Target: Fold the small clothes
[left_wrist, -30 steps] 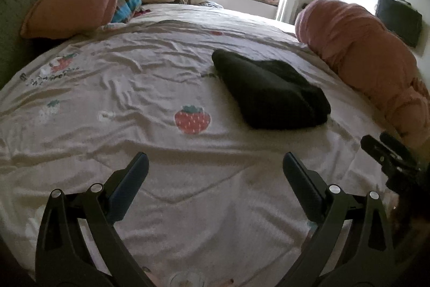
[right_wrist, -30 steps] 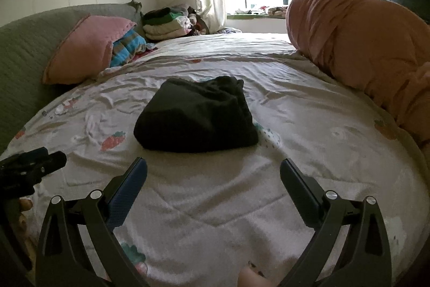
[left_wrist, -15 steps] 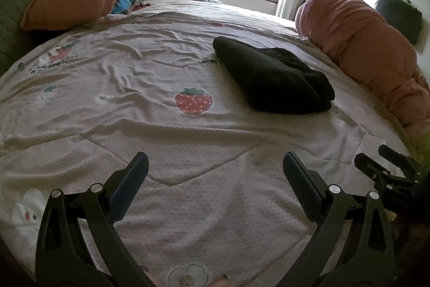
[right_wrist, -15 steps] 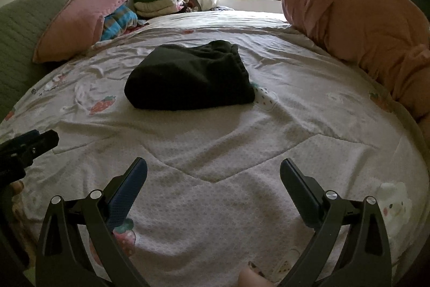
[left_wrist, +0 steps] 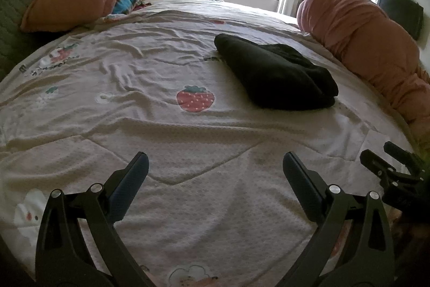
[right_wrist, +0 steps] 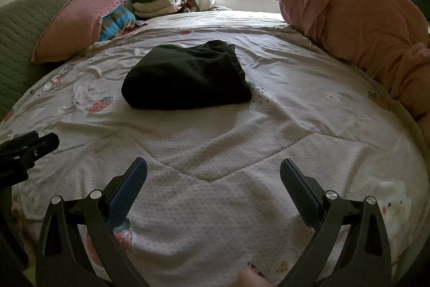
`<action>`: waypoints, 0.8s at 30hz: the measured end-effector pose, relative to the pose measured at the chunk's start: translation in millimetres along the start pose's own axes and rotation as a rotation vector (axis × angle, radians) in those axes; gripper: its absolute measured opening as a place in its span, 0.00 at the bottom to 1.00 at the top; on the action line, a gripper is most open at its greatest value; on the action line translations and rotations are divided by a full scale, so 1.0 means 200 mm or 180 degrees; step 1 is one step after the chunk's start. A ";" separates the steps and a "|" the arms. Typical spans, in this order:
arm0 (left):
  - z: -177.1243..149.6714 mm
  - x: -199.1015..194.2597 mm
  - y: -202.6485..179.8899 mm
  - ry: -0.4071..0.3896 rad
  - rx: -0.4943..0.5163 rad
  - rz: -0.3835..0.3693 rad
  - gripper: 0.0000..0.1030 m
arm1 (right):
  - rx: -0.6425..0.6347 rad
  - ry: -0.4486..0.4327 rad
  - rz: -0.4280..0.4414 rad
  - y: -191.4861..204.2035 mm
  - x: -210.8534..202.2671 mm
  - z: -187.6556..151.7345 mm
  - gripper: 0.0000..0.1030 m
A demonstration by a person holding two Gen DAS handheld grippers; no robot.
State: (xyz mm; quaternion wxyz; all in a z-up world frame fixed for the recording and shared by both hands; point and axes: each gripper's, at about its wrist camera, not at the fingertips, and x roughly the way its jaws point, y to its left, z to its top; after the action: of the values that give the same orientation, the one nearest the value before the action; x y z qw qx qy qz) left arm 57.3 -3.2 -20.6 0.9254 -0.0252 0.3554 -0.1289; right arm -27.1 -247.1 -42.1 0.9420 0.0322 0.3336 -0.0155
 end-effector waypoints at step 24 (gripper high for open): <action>-0.01 0.01 0.02 0.0037 0.0020 0.0086 0.91 | 0.0012 0.0017 0.0002 -0.02 0.00 0.00 0.96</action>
State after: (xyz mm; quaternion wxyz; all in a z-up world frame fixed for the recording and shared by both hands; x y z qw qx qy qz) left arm 58.1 0.1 -23.7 0.9250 -0.0168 0.3608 -0.1177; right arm -26.8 -251.0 -42.3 0.9411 0.0342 0.3361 -0.0157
